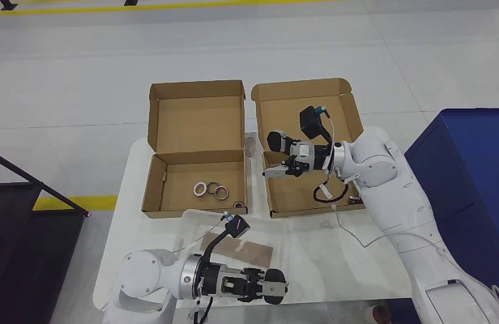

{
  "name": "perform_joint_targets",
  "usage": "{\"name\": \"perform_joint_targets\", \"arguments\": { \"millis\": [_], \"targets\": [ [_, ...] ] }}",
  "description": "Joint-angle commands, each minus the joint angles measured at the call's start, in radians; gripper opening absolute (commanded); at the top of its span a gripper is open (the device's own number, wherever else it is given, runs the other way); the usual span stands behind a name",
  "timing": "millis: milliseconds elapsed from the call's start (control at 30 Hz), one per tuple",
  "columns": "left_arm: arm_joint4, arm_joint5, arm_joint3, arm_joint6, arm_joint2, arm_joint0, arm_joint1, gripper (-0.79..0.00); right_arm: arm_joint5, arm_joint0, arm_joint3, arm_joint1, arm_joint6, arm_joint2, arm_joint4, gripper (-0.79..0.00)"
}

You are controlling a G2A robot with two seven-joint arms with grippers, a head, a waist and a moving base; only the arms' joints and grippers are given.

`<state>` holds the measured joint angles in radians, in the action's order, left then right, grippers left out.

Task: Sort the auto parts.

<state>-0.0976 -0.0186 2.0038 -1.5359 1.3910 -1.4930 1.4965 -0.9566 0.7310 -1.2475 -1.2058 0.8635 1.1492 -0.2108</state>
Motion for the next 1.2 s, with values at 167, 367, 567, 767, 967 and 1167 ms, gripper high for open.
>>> {"name": "perform_joint_targets", "arguments": {
  "millis": [167, 367, 567, 767, 967, 1167],
  "targets": [
    [-0.002, 0.000, 0.000, 0.008, -0.001, 0.000, 0.000, -0.634, 0.006, 0.005, -0.008, 0.000, -0.013, 0.000, 0.004, -0.631],
    [-0.122, -0.021, 0.012, 0.074, -0.002, 0.000, -0.010, -0.785, -0.007, 0.038, -0.064, 0.012, -0.039, 0.007, 0.029, -0.785],
    [-0.267, -0.001, -0.009, 0.055, 0.018, 0.007, -0.025, -0.785, 0.008, 0.036, -0.072, 0.021, -0.028, 0.017, 0.022, 0.000],
    [-0.498, 0.086, 0.003, 0.000, -0.006, 0.007, -0.038, -0.785, 0.008, 0.036, -0.072, 0.021, -0.028, 0.017, 0.022, 0.000],
    [-0.668, 0.200, 0.003, 0.008, -0.045, 0.024, -0.056, -0.785, 0.008, 0.036, -0.072, 0.021, -0.028, 0.017, 0.022, 0.000],
    [-0.608, 0.144, 0.051, 0.162, -0.028, 0.015, -0.066, -0.785, 0.008, 0.036, -0.072, 0.021, -0.028, 0.017, 0.022, 0.000]
  ]
}}
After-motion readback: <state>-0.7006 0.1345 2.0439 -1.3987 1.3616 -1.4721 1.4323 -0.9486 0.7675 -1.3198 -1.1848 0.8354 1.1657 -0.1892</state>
